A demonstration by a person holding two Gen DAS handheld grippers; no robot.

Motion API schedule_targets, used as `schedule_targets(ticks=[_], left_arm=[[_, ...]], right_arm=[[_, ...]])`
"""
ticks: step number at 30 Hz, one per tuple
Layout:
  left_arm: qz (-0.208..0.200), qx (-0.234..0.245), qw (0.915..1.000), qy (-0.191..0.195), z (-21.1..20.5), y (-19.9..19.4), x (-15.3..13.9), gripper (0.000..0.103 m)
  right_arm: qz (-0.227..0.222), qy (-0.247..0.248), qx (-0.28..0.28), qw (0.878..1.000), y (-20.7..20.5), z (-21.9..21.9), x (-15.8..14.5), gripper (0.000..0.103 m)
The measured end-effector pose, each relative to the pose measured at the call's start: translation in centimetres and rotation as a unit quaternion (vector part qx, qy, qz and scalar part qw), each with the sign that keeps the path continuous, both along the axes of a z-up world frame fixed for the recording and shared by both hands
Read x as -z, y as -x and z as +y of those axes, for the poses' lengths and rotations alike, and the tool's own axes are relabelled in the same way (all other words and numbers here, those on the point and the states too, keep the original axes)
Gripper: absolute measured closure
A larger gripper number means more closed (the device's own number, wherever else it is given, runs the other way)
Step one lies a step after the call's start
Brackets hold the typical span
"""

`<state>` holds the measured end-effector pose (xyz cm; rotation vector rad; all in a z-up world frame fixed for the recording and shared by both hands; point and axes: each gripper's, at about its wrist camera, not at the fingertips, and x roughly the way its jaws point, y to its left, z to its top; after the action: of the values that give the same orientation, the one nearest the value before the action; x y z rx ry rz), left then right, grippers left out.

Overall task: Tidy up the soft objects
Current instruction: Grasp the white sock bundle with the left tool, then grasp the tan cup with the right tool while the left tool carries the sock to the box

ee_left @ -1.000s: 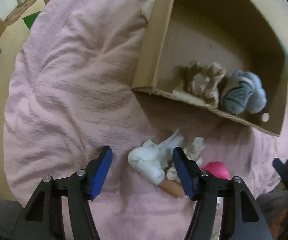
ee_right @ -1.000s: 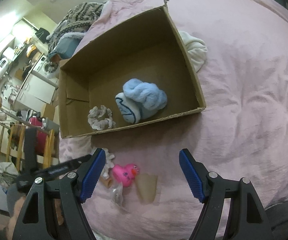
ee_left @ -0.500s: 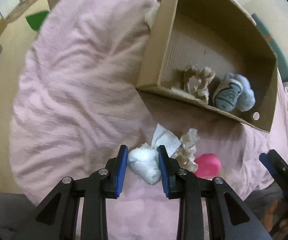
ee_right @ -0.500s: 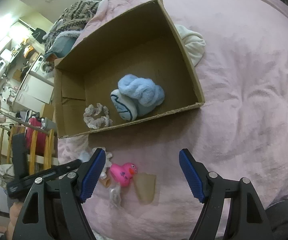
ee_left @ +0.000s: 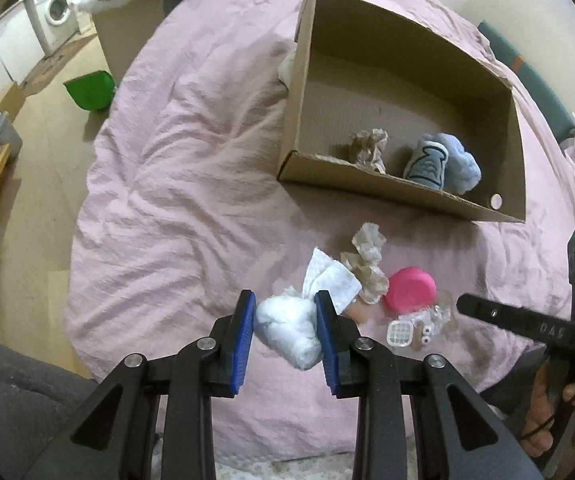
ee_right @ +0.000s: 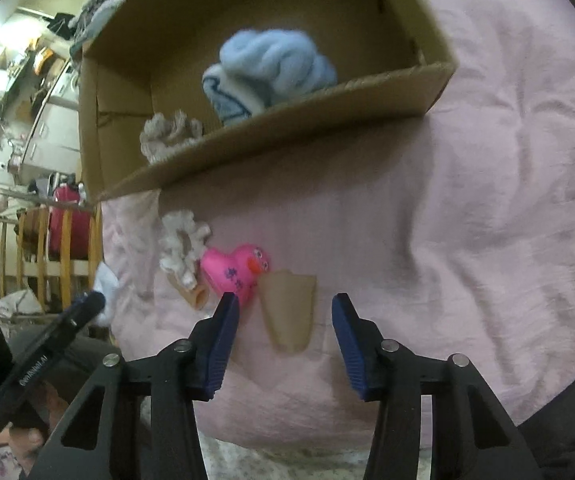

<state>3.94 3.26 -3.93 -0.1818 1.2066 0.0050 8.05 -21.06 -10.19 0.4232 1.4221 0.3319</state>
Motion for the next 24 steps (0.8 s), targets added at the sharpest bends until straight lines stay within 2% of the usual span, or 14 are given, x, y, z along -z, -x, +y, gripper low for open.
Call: schedule_targets(ticks=[5, 8, 10, 15, 24], left_arm=[[-0.004, 0.0, 1.0, 0.0, -0.3, -0.5, 0.2, 0.076], [0.001, 0.0, 1.0, 0.004, -0.4, -0.8, 0.7, 0.076], [0.004, -0.002, 1.0, 0.006, -0.5, -1.0, 0.9, 0.076], [-0.002, -0.001, 1.0, 0.0, -0.7, -1.3, 0.9, 0.076], [-0.009, -0.005, 0.9999, -0.003, -0.6, -1.2, 0.6, 0.076]], right_arm=[[0.011, 0.034, -0.019, 0.999, -0.1, 1.3, 1.0, 0.052], [0.018, 0.042, -0.035, 0.998, -0.2, 2.1, 1.8, 0.056], [0.018, 0.045, -0.045, 0.998, -0.3, 2.6, 2.2, 0.069], [0.004, 0.058, -0.06, 0.996, -0.4, 3.3, 2.0, 0.089], [-0.029, 0.044, -0.046, 0.998, 0.1, 2.2, -0.3, 0.092]])
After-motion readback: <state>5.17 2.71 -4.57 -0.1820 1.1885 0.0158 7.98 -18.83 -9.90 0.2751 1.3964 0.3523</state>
